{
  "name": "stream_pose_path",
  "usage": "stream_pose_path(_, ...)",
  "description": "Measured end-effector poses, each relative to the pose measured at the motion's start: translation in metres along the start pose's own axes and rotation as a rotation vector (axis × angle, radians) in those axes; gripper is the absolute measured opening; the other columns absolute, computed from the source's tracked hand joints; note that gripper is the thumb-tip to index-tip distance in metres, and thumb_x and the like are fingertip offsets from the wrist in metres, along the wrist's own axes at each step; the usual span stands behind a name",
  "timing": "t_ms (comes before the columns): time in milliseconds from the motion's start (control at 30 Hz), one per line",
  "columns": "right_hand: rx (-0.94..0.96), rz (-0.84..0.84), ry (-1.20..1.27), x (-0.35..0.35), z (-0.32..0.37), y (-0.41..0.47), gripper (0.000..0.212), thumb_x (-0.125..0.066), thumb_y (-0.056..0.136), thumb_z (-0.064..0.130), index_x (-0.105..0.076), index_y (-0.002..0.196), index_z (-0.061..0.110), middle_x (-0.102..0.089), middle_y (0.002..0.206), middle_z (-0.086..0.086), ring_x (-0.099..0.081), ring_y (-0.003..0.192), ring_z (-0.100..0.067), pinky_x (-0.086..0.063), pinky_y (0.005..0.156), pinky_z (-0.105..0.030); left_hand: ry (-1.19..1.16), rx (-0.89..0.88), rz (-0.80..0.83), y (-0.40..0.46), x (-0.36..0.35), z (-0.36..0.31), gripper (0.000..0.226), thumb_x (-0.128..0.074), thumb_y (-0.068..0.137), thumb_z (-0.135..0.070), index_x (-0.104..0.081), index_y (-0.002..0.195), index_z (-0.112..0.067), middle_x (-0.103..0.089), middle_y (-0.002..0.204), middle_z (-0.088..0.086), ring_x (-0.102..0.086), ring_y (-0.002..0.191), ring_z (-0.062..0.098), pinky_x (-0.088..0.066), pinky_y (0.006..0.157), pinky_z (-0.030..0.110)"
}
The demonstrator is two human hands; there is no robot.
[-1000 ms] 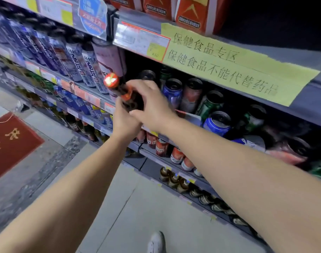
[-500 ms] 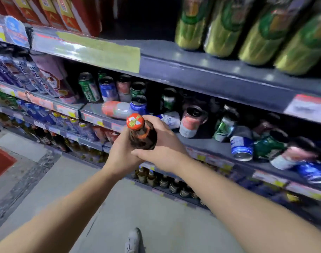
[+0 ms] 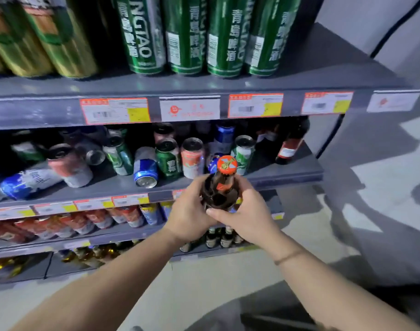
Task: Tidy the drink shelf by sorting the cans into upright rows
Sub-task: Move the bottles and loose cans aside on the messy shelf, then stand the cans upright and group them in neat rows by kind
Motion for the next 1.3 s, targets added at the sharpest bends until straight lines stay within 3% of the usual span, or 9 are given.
stream_pose_path(233, -0.109, -0.325, 0.115, 0.092, -0.061, 0.013, 0.069, -0.085, 0.06, 0.033, -0.054, 0.122, 0.025, -0.067, 0.106, 0.014, -0.063, 0.101, -0.003, -0.051, 0.091, -0.031, -0.018, -0.033, 0.125, 0.064, -0.089, -0.04, 0.076, -0.082, 0.061, -0.028, -0.048, 0.129, -0.021, -0.064, 0.111, -0.011, -0.064, 0.102, 0.007, -0.051, 0.091, 0.029)
stream_pose_path(367, -0.172, -0.473, 0.195, 0.116, -0.088, 0.033, 0.074, -0.083, 0.057, 0.043, -0.053, 0.122, 0.023, -0.069, 0.106, 0.013, -0.065, 0.099, -0.004, -0.053, 0.092, -0.036, 0.012, 0.0, 0.116, 0.089, -0.102, -0.041, 0.07, -0.086, 0.07, -0.021, -0.051, 0.13, -0.014, -0.055, 0.111, -0.012, -0.055, 0.104, 0.002, -0.039, 0.086, 0.011)
stream_pose_path(467, -0.222, -0.523, 0.271, 0.121, -0.105, 0.046, 0.07, -0.083, 0.06, 0.043, -0.055, 0.119, 0.022, -0.069, 0.104, 0.013, -0.065, 0.097, -0.002, -0.053, 0.093, -0.037, 0.073, 0.073, 0.044, 0.093, -0.088, -0.019, 0.062, -0.082, 0.075, -0.025, -0.053, 0.129, -0.014, -0.056, 0.117, -0.006, -0.052, 0.108, 0.005, -0.039, 0.09, 0.016)
stream_pose_path(600, -0.235, -0.546, 0.284, 0.12, -0.11, 0.063, 0.063, -0.084, 0.065, 0.038, -0.055, 0.118, 0.021, -0.067, 0.105, 0.013, -0.063, 0.096, -0.002, -0.051, 0.091, -0.031, 0.108, 0.116, -0.079, 0.097, -0.068, -0.004, 0.051, -0.079, 0.078, -0.021, -0.057, 0.124, -0.012, -0.058, 0.101, -0.004, -0.056, 0.094, 0.011, -0.041, 0.08, 0.014)
stream_pose_path(700, -0.212, -0.54, 0.248, 0.123, -0.104, 0.076, 0.063, -0.084, 0.066, 0.037, -0.054, 0.119, 0.022, -0.064, 0.104, 0.016, -0.061, 0.096, -0.002, -0.049, 0.087, -0.025, 0.126, 0.093, -0.125, 0.107, -0.061, -0.006, 0.048, -0.078, 0.078, -0.021, -0.059, 0.121, -0.015, -0.061, 0.104, -0.005, -0.058, 0.097, 0.011, -0.049, 0.085, 0.026)
stream_pose_path(833, -0.182, -0.56, 0.207, 0.129, -0.099, 0.089, 0.065, -0.085, 0.066, 0.035, -0.052, 0.121, 0.022, -0.064, 0.106, 0.014, -0.061, 0.097, -0.005, -0.045, 0.085, -0.021, 0.162, 0.074, -0.175, 0.116, -0.053, -0.005, 0.043, -0.078, 0.076, -0.023, -0.06, 0.116, -0.019, -0.061, 0.103, -0.007, -0.059, 0.091, 0.011, -0.047, 0.08, 0.024)
stream_pose_path(967, -0.166, -0.553, 0.217, 0.128, -0.105, 0.091, 0.062, -0.085, 0.068, 0.028, -0.052, 0.12, 0.019, -0.061, 0.098, 0.021, -0.058, 0.085, 0.014, -0.043, 0.074, -0.005, 0.179, 0.087, -0.179, 0.12, -0.051, -0.002, 0.05, -0.079, 0.076, -0.023, -0.058, 0.121, -0.017, -0.061, 0.106, -0.003, -0.057, 0.093, 0.011, -0.045, 0.081, 0.022)
stream_pose_path(1200, -0.245, -0.512, 0.127, 0.122, -0.112, 0.101, 0.062, -0.082, 0.064, 0.044, -0.053, 0.113, 0.02, -0.064, 0.104, 0.009, -0.063, 0.098, -0.012, -0.051, 0.087, -0.033, 0.176, 0.069, -0.161, 0.122, -0.052, -0.001, 0.054, -0.079, 0.077, -0.023, -0.057, 0.125, -0.017, -0.057, 0.106, -0.007, -0.056, 0.096, 0.009, -0.05, 0.085, 0.026)
stream_pose_path(1300, -0.278, -0.438, 0.008, 0.124, -0.101, 0.121, 0.064, -0.079, 0.067, 0.051, -0.053, 0.114, 0.017, -0.062, 0.109, 0.004, -0.06, 0.102, -0.02, -0.051, 0.085, -0.035, 0.187, 0.067, -0.174, 0.125, -0.049, -0.002, 0.056, -0.08, 0.075, -0.024, -0.057, 0.126, -0.016, -0.056, 0.104, -0.009, -0.056, 0.098, 0.008, -0.049, 0.087, 0.026)
Point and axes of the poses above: each hand's wrist, its own y-axis towards the middle knuckle, its own x-axis out of the back of the hand, z = x × y, the point moved 8 cm from there along y, towards the middle knuckle
